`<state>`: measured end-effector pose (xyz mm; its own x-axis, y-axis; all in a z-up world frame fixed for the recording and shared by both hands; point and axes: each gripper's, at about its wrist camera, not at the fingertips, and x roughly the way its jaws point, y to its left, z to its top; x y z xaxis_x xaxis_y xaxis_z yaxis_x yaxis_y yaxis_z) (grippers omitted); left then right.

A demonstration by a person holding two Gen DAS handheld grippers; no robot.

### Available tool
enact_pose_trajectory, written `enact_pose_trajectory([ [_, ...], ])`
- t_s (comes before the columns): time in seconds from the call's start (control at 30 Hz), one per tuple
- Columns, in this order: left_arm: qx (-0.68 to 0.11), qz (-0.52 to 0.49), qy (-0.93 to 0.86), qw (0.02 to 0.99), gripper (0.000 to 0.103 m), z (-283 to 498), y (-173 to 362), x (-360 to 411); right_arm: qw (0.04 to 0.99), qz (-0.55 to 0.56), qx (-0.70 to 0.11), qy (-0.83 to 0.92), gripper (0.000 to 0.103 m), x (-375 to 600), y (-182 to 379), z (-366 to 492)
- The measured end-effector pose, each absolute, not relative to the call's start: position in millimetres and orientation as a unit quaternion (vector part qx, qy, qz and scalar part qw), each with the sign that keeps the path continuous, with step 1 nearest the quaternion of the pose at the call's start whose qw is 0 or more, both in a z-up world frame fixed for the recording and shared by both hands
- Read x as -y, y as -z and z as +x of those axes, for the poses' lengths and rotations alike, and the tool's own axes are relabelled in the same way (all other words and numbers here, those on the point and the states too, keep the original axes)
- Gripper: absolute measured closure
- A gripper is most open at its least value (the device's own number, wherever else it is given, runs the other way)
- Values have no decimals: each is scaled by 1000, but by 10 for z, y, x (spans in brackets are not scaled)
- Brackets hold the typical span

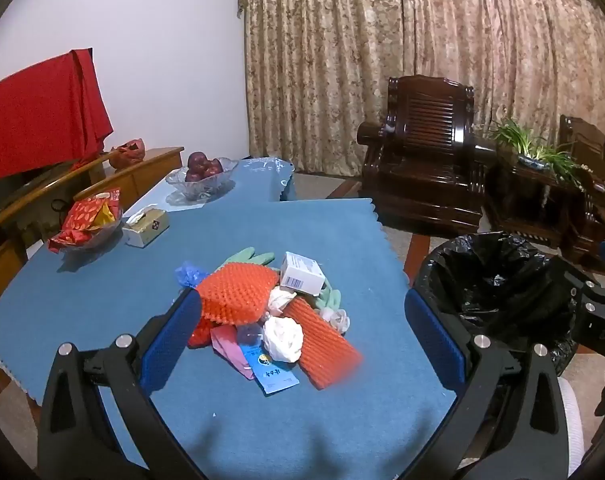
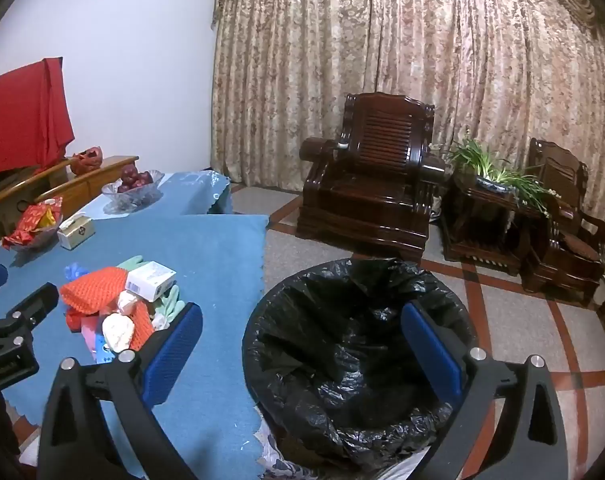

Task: Collect trash

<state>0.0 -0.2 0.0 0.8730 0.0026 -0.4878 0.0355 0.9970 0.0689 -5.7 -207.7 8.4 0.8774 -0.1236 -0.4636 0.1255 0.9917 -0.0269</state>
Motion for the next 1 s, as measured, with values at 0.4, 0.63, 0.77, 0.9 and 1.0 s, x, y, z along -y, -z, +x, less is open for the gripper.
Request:
enact_pose_trajectory([
  [0.4, -252, 40, 8, 967, 5, -1, 0, 4, 968, 4, -243, 64, 6, 2087, -70, -49],
  [0.63, -253, 39, 8, 967, 5, 0, 1, 3, 967, 5, -245, 64, 6, 2093, -76, -37],
  [0.77, -253, 39, 8, 967, 5, 0, 1, 3, 967, 5, -246, 63, 6, 2095, -84, -35],
  [0.9, -253, 39, 9, 967, 5, 0, 1, 3, 967, 5, -246, 63, 6, 2089, -60, -39],
  [1.0, -253, 39, 9, 967, 5, 0, 1, 3, 967, 6, -246, 64, 6, 2097, -71, -41],
])
